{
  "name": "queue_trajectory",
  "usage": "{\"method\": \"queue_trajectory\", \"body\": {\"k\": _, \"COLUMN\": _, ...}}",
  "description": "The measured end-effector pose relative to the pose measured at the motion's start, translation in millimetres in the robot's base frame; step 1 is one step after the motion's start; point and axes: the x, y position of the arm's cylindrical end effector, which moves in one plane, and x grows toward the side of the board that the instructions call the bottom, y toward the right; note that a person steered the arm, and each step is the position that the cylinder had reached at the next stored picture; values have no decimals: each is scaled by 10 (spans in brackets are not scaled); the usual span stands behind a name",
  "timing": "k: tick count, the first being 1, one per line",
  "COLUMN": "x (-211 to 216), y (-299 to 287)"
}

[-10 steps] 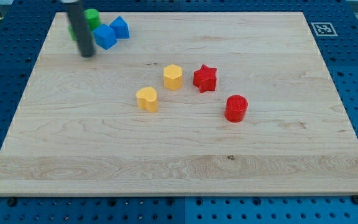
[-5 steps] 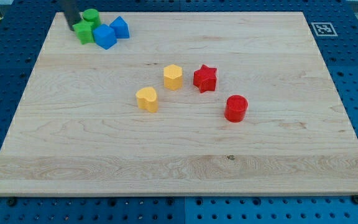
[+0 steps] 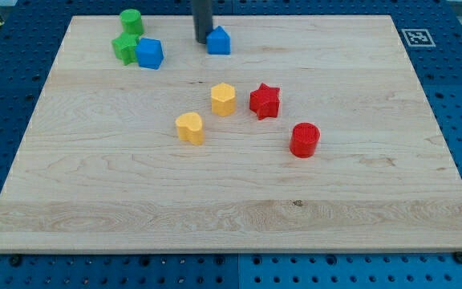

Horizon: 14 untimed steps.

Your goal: Move the blue triangle top of the red star

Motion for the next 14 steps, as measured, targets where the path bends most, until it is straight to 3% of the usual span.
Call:
{"method": "queue_trajectory", "body": {"k": 2, "x": 14, "y": 681}}
{"method": "queue_trajectory", "body": {"k": 5, "x": 106, "y": 463}}
{"method": "queue_trajectory", "body": {"k": 8, "x": 430, "y": 925}}
{"method": "queue_trajectory", "body": {"k": 12, "x": 445, "y": 615}}
{"method": "queue_trajectory", "body": {"k": 14, "x": 654, "y": 617}}
